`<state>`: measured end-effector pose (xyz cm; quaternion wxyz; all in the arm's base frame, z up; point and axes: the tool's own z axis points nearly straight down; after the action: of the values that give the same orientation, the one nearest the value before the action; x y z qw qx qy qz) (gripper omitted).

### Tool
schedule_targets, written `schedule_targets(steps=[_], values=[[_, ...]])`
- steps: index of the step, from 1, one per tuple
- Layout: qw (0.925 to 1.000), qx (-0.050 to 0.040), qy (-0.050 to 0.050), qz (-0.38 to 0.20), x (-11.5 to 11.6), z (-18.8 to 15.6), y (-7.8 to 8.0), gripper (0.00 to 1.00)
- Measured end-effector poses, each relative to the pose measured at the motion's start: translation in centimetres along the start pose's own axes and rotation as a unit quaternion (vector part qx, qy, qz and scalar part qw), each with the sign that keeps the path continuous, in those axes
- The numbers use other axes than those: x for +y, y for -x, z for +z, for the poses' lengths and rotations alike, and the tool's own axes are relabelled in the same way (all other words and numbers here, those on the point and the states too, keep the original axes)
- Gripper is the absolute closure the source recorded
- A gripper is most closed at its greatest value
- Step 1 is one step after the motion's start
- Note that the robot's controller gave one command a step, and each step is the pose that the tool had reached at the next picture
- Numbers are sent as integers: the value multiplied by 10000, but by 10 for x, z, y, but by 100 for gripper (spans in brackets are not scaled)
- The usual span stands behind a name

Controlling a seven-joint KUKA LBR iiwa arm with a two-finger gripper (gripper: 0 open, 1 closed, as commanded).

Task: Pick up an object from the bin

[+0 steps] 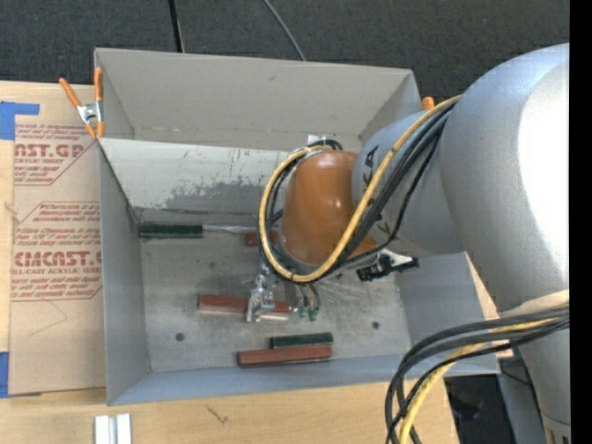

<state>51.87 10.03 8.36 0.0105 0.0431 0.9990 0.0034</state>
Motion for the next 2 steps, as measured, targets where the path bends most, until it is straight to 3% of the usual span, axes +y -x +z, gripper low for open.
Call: schedule_targets(steps=[1,2], values=[[9999,92,-31,55,4,-20,0,100],[10000,87,-31,14,5,-29,5,100]])
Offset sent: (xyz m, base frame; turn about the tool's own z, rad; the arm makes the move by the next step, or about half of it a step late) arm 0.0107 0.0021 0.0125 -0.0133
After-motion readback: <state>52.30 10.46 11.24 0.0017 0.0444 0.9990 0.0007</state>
